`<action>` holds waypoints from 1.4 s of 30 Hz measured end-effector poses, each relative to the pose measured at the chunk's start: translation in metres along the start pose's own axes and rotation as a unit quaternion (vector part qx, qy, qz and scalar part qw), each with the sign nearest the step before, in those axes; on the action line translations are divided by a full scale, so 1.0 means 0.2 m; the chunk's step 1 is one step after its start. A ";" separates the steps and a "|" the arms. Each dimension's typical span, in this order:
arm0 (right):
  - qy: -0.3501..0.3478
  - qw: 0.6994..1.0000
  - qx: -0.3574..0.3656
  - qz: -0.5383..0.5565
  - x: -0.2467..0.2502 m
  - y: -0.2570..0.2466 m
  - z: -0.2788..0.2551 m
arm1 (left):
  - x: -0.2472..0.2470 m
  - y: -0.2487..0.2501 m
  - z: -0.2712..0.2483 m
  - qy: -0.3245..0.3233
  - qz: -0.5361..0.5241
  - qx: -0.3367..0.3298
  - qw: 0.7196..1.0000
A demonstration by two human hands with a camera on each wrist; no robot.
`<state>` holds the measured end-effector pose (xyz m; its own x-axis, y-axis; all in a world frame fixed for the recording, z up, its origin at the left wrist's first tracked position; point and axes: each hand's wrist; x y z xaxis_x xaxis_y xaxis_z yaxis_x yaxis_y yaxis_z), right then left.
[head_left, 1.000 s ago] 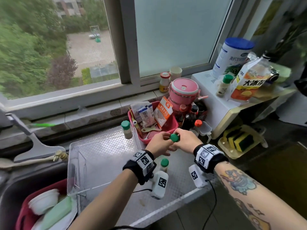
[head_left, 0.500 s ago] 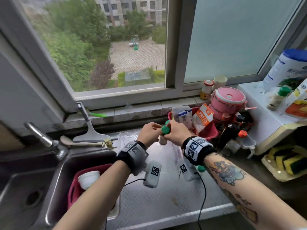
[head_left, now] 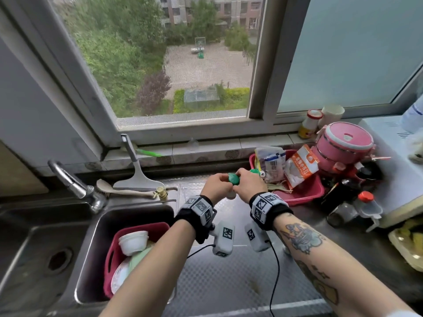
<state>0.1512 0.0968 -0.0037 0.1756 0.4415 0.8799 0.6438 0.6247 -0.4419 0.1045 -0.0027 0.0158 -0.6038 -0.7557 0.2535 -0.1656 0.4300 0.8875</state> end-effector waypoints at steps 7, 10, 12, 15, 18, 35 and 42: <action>0.026 0.999 0.016 -0.043 -0.02 -0.02 0.07 | -0.02 -0.02 0.07 -0.008 -0.009 -0.019 1.000; 0.023 0.999 0.019 -0.036 -0.03 -0.03 0.09 | -0.02 -0.04 0.09 -0.006 -0.009 -0.016 1.000; 0.023 0.999 0.021 -0.034 -0.03 -0.02 0.10 | -0.02 -0.04 0.10 -0.001 -0.012 -0.023 1.000; 0.023 0.999 0.019 -0.028 -0.03 -0.01 0.10 | -0.03 -0.04 0.10 -0.002 -0.008 -0.033 0.999; 0.025 0.999 0.018 -0.019 -0.03 0.00 0.10 | -0.03 -0.03 0.10 0.000 0.002 -0.035 0.999; 0.000 1.000 0.019 -0.005 -0.01 0.04 0.07 | -0.05 -0.03 0.07 0.005 0.025 -0.026 0.999; 0.008 0.998 0.025 0.053 0.04 0.08 -0.01 | -0.05 -0.06 0.03 0.086 0.002 -0.032 0.996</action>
<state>0.1646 0.1088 -0.0043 0.2532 0.4968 0.8301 0.5826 0.6067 -0.5408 0.1081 0.0029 0.0003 -0.4610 -0.8297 0.3148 -0.1099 0.4054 0.9075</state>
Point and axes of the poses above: each hand's wrist, its own z-axis towards the middle knuckle, its own x-axis out of the back of the hand, y = z × x, and after that the axes turned 6 degrees about y, right-handed
